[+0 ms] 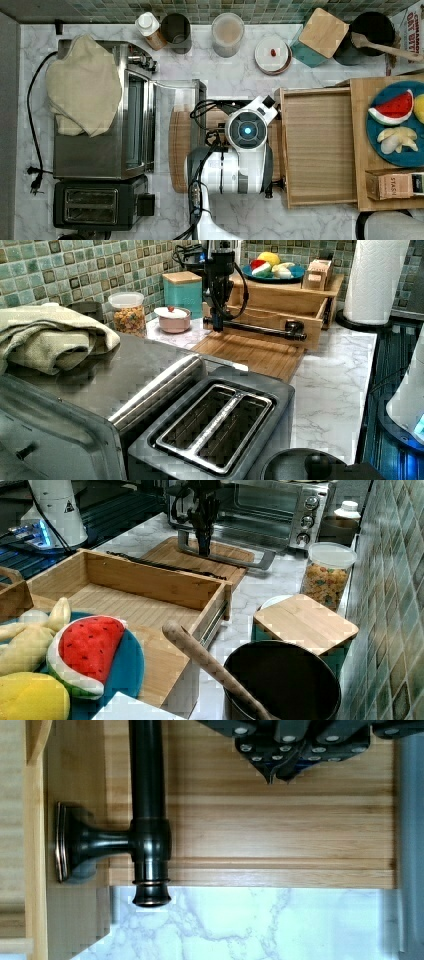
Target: Close the drawer.
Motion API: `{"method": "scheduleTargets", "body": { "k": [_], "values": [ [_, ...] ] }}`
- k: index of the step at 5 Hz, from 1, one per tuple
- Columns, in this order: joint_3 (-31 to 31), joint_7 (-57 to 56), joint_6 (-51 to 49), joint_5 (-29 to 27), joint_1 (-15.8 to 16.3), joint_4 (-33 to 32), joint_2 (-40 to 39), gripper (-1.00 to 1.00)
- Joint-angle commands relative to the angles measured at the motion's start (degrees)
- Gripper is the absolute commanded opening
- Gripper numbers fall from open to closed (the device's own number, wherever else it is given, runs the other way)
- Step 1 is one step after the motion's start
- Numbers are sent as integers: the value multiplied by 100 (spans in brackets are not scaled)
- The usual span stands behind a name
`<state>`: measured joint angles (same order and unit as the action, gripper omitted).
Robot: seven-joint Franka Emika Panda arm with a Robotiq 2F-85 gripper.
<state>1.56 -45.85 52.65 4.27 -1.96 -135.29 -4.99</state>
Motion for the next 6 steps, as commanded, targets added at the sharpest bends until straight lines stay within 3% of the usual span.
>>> {"method": "scheduleTargets", "body": {
  "k": [1,3,6],
  "values": [
    [356,-56,-828,466,-216,111,-56,-100],
    [488,-152,-395,594,-445,24,-83,-100],
    [881,-1241,-600,389,-958,811,-717,-100]
  ]
}}
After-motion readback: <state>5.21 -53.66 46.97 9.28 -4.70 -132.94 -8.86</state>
